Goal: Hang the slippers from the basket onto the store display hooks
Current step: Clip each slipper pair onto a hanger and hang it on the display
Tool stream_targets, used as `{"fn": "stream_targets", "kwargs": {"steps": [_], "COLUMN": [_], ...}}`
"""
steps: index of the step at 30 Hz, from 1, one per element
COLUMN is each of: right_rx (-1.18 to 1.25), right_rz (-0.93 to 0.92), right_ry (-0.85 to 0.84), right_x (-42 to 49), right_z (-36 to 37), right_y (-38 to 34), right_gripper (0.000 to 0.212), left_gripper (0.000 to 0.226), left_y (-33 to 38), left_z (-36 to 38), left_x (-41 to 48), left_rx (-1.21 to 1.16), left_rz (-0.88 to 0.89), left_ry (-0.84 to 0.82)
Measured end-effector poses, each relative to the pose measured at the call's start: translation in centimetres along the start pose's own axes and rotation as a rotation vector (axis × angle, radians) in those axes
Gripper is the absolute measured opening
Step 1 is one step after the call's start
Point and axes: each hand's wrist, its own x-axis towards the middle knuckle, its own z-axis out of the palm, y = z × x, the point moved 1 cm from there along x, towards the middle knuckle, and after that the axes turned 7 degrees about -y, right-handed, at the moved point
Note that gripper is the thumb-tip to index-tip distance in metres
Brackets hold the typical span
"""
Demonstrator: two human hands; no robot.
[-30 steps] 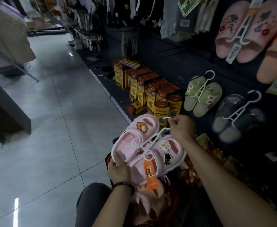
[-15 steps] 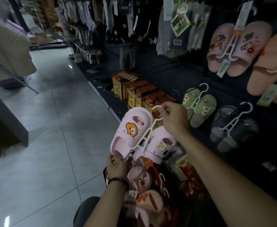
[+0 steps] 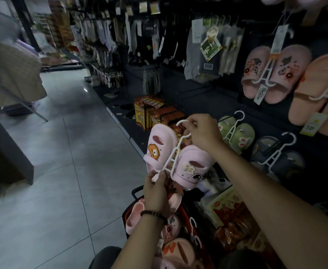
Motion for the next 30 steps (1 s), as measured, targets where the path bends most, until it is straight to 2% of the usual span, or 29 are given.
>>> {"fn": "stream_targets", "kwargs": {"steps": [3, 8, 10, 12, 14, 17, 21, 26, 28, 30], "right_rx": [0.080, 0.184, 0.192, 0.263, 0.284, 0.238, 0.146, 0.007, 0.085, 0.232], "right_rz": [0.020, 0.057, 0.115, 0.121, 0.058, -0.059, -0.048, 0.084, 0.156, 0.214], "right_ry": [-0.024, -0.077, -0.096, -0.175, -0.232, -0.180, -0.170, -0.261, -0.241, -0.155], "right_x": [0.4, 1.3, 0.8, -1.0, -3.1, -4.7, -4.0, -2.9, -2.6, -2.1], "right_z": [-0.7, -0.9, -1.7, -2.2, -1.9, -0.5, -0.2, -0.3, -0.5, -1.0], "right_y": [-0.1, 0.8, 1.5, 2.6, 4.3, 6.4, 5.7, 5.4, 5.6, 5.1], "right_gripper": [0.014, 0.013, 0.049, 0.063, 0.056, 0.024, 0.008, 0.026, 0.034, 0.040], "left_gripper": [0.023, 0.037, 0.042, 0.042, 0.037, 0.036, 0.036, 0.032, 0.037, 0.031], "left_y": [0.0, 0.3, 0.2, 0.4, 0.4, -0.1, 0.1, 1.3, 1.5, 1.6], "left_z": [0.3, 1.2, 1.2, 1.3, 1.0, 0.6, 0.9, 1.2, 1.2, 1.3], "left_x": [0.0, -0.2, -0.1, -0.1, 0.2, 0.8, 0.4, -0.3, -0.5, -0.7], "left_rx": [-0.081, -0.160, -0.194, -0.199, -0.206, -0.216, -0.241, -0.275, -0.269, -0.278], "left_rz": [-0.019, -0.047, -0.015, -0.003, -0.032, -0.080, -0.120, -0.133, -0.133, -0.147], "left_ry": [-0.046, -0.063, -0.061, -0.051, -0.024, -0.047, -0.089, -0.102, -0.120, -0.148]}}
